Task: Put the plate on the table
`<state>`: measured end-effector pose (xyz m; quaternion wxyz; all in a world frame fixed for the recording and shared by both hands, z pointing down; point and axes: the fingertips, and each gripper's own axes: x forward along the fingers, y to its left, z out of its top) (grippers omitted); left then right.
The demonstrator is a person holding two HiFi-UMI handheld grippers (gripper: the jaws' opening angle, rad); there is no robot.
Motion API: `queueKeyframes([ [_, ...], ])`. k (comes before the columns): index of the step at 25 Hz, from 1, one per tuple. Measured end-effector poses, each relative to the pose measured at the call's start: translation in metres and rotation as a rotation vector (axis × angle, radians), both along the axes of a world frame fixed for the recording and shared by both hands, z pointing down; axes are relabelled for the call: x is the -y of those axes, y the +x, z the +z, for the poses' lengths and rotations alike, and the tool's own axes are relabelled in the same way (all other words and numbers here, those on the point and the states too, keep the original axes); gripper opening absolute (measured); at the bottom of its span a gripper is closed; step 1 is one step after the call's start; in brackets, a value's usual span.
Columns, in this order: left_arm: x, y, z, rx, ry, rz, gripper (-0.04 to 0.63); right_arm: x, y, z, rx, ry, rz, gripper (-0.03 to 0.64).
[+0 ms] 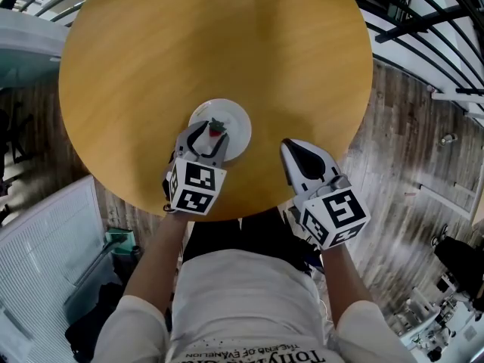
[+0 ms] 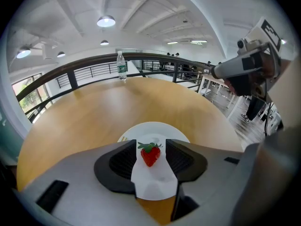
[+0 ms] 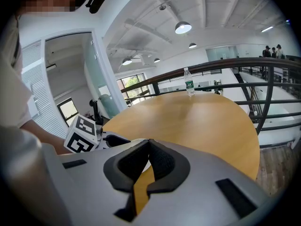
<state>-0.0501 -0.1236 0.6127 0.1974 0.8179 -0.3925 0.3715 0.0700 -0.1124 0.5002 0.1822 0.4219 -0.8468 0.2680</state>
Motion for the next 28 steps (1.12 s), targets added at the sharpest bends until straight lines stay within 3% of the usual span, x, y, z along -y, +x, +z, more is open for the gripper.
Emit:
queueKeyframes([
  [4, -0.002, -0.004, -0.026, -0.062, 0.031, -0.049, 0.204, -0.003, 0.0, -0.009, -0.004, 0.019, -0.008, 0.02],
  [11, -0.02, -0.015, -0.083, -0.106, 0.115, -0.072, 0.092, -0.01, -0.001, -0.041, -0.014, 0.074, -0.035, 0.02],
  [19, -0.052, -0.028, -0.159, -0.268, 0.152, -0.138, 0.025, -0.03, -0.011, -0.086, -0.009, 0.151, -0.065, 0.02],
  [28, -0.082, -0.03, -0.187, -0.291, 0.167, -0.183, 0.025, -0.047, -0.012, -0.104, -0.007, 0.161, -0.118, 0.02],
])
